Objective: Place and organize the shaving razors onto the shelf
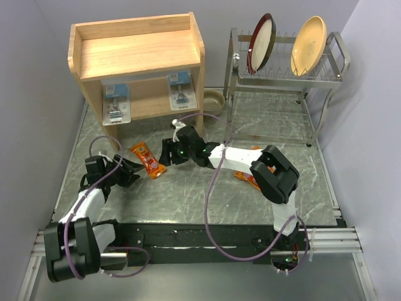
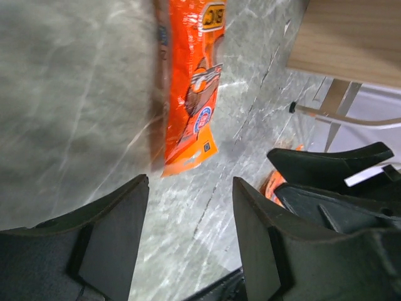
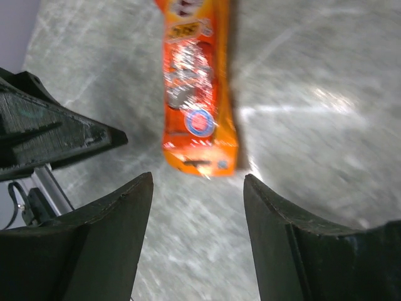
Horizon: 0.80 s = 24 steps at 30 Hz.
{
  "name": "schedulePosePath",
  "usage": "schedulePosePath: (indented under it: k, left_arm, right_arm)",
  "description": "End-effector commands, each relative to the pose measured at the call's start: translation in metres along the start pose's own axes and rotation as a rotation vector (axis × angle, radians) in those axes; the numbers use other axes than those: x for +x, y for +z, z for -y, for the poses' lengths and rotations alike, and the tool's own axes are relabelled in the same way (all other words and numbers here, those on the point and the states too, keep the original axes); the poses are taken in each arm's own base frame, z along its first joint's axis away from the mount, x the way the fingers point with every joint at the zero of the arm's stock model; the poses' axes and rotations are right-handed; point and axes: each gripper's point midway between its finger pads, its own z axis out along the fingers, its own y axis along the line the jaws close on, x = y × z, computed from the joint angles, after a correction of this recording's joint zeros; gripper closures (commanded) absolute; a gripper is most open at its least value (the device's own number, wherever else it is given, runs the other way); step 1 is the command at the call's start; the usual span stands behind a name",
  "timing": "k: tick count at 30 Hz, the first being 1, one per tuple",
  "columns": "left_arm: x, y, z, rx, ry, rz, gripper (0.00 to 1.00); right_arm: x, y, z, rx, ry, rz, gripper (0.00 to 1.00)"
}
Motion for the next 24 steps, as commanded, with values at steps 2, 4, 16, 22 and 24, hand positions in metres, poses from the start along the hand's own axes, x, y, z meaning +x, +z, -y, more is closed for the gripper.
schedulePosePath:
  k: [2, 4, 16, 22, 24]
  left_arm:
    - [-0.007, 0.019, 0.019, 0.073, 0.112, 0.053, 0.4]
    - [-0.002, 0.027, 0.019, 0.067, 0.117, 0.037, 0.41]
    - [0.008, 0.058, -0.017, -0.131, 0.093, 0.043, 0.7]
    - [0.007, 0.043, -0.001, -0.064, 0.206, 0.063, 0.94]
    - [0.014, 0.032, 0.018, 0.013, 0.283, 0.029, 0.99]
  right_arm:
    - [-0.031, -0.036, 0.003, 0.011, 0.016, 0.092, 0.32]
    - [-0.03, -0.04, 0.008, 0.021, 0.023, 0.088, 0.31]
    - [-0.038, -0.05, 0.021, 0.046, -0.01, 0.113, 0.28]
    - [-0.044, -0.047, 0.022, 0.054, -0.044, 0.114, 0.28]
    - [-0.046, -0.047, 0.023, 0.06, -0.063, 0.109, 0.27]
